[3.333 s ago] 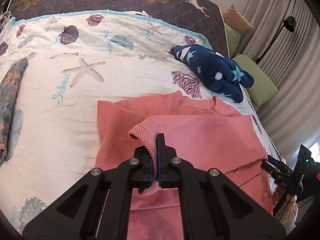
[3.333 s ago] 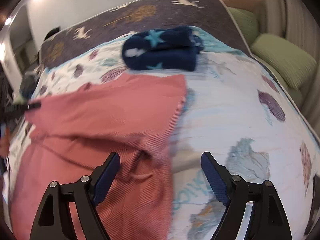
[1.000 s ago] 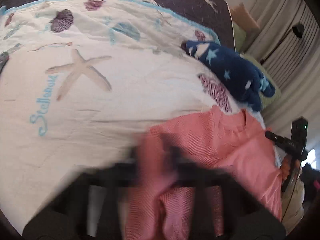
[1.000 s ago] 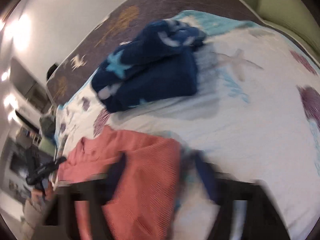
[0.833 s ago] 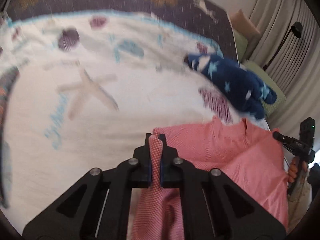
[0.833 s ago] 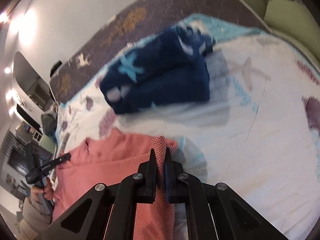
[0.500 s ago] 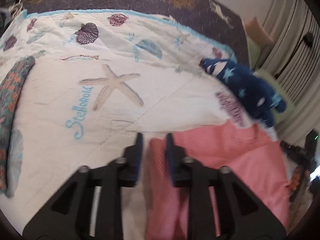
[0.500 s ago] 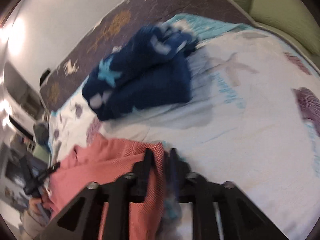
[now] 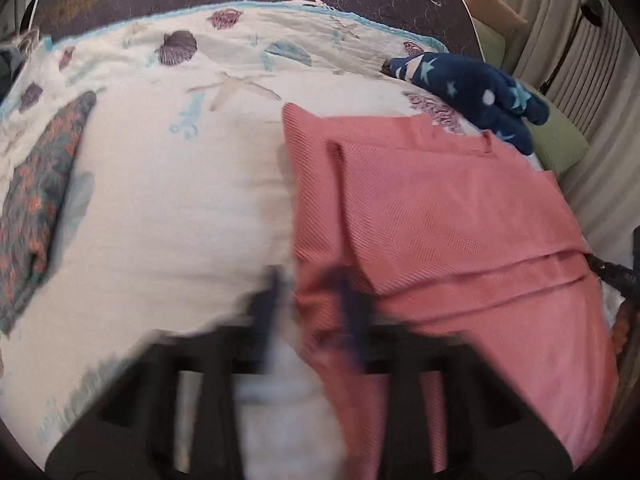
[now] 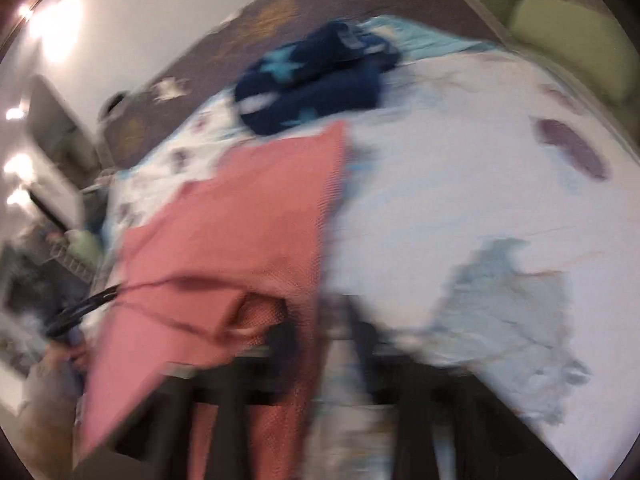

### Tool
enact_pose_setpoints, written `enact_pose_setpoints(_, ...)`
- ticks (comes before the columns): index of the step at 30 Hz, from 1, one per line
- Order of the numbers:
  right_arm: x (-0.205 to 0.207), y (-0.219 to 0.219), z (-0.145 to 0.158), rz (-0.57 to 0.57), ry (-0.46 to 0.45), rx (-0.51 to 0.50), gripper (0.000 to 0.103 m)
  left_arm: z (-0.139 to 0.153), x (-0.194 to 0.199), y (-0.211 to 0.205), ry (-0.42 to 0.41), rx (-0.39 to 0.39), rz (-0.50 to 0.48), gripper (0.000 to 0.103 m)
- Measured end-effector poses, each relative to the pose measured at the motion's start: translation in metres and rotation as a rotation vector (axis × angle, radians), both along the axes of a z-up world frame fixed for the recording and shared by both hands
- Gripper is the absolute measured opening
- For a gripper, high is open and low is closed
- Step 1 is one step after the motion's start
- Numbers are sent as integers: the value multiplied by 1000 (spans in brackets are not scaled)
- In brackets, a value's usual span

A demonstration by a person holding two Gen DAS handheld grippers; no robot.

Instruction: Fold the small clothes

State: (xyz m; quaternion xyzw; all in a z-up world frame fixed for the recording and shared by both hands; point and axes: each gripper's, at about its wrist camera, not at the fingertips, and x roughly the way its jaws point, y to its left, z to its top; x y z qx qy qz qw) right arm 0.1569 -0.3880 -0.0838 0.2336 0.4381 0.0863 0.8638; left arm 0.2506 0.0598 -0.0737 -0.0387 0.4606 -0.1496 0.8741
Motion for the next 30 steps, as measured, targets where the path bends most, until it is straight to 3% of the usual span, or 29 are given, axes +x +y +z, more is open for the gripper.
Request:
enact_pose_setpoints(2,-6,-11,-1,-50,8,114,8,11,-11,2,-12,-17,13,9)
enact_pose_setpoints(5,-19,-8,4,-70,27,73,15,25,-37,7,-45,-5,5,13)
enact_pose_setpoints(6,-26,-6,7,-70,32,55,18,26,-46,11,-34,-23,-6,17)
enact_pose_setpoints(8,-42,-4,14,-66,27,46,28,24,-65,17,-11,-37,-14,38)
enact_pose_setpoints(10,-59,-3,22,-37,19,53,29,18,-90,25,16,-48,-22,43)
enact_pose_setpoints(15,-110,13,30,49,9,50,42,11,-142,30,44,-138,-86,43)
enact_pose_setpoints(22,-171,29,29,88,14,94,45,7,-208,26,42,-118,-160,43)
enact_pose_setpoints(30,-250,30,13,92,34,193,46,4,-254,49,46,-224,-98,42)
